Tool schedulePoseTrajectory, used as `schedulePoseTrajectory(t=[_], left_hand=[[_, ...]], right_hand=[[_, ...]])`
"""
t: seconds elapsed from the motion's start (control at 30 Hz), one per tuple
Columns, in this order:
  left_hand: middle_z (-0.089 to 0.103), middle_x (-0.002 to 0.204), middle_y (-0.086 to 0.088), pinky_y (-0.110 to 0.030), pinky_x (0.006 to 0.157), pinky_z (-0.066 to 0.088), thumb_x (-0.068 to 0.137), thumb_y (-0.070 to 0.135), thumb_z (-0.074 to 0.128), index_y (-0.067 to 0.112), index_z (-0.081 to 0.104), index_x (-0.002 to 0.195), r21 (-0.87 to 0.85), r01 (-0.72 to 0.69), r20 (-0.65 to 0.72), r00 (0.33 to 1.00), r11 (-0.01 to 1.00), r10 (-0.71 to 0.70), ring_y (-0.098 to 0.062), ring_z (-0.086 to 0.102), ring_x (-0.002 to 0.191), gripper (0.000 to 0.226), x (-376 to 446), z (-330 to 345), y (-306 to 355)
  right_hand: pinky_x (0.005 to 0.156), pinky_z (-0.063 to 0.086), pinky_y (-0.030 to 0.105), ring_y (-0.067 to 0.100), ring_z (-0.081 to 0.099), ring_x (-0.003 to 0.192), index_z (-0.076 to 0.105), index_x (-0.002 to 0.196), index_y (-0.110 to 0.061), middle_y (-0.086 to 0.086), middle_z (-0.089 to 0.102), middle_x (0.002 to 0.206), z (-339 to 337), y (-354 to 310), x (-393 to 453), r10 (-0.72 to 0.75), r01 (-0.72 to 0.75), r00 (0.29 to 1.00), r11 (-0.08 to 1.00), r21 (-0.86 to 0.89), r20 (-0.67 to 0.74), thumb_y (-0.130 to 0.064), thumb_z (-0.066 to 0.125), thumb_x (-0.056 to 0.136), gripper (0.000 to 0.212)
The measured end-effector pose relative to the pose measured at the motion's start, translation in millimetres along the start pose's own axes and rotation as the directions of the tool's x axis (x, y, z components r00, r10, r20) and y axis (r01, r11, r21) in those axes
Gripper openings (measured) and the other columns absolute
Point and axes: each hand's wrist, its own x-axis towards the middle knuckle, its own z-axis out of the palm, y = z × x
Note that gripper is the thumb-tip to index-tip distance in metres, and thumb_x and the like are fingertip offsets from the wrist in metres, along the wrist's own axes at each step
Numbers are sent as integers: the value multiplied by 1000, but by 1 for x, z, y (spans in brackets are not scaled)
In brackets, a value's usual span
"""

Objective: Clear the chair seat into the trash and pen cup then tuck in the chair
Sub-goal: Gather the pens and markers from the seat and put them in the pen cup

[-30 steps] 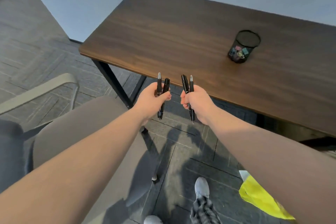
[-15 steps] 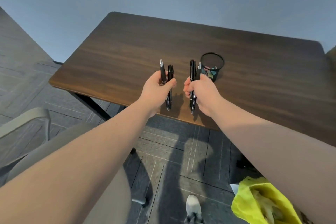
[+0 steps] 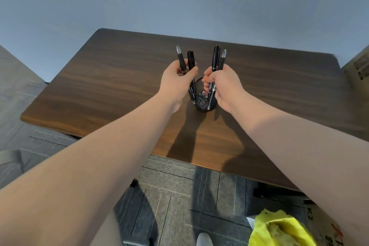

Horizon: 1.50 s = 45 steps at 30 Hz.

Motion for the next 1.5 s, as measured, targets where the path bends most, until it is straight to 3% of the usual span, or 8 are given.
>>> schedulePoseTrajectory(t=[0.4,0.6,0.87,1.1,1.27,1.37,1.43,1.5], left_hand=[[67,110,-6,-45,100,49,87,18,63,24,62,99,-33,19,18,1000,999,-18,-21,62,109,13,36,45,-11],[67,109,-3,-34,94,51,90,17,61,22,61,104,-22,30,2,1000,999,-30,-16,63,106,15,50,54,-21],[68,111,0,-35,96,50,90,18,60,19,62,110,26,59,-28,998,998,-58,-16,62,108,20,60,60,-35],[67,109,2,-27,86,48,90,20,61,17,62,112,69,70,-29,997,995,-69,-13,61,105,23,63,61,-42],[64,106,1,-22,75,55,91,21,58,16,59,113,157,82,-6,997,984,-82,-12,60,96,23,63,61,-47],[63,108,1,-30,84,50,93,22,55,17,56,113,217,106,-2,994,970,-108,-16,59,100,21,62,62,-51],[62,107,0,-30,82,49,92,24,56,16,55,112,233,116,1,993,966,-120,-16,58,98,21,63,63,-53],[61,104,0,-27,75,50,92,25,57,16,53,110,233,118,7,992,965,-123,-15,57,92,21,62,64,-53]], right_hand=[[61,40,29,17,44,64,48,76,-8,9,48,71,-23,0,53,-51,51,999,999,-12,-6,17,39,77,26],[57,40,27,17,42,64,46,72,-10,6,45,69,-23,10,73,-69,68,997,997,-48,-22,15,39,75,26],[69,44,34,21,44,73,48,74,-15,2,46,69,-24,20,90,-51,46,998,995,-90,-49,10,41,78,26],[74,43,34,16,47,70,47,72,-17,-1,49,71,-22,28,93,-42,35,998,988,-151,-45,8,40,78,27],[66,46,25,13,51,76,49,85,-17,-2,52,80,-23,33,92,-49,36,997,975,-221,-52,3,43,87,20],[54,41,14,12,55,84,49,99,-17,-1,55,93,-26,36,89,-66,45,996,950,-308,-58,-3,47,93,16],[47,38,7,7,55,79,50,106,-18,-3,55,94,-28,37,88,-88,59,994,933,-356,-67,-6,50,93,17],[51,38,10,7,53,78,52,111,-16,-4,56,94,-28,37,87,-122,84,990,914,-396,-70,-6,52,92,22]])
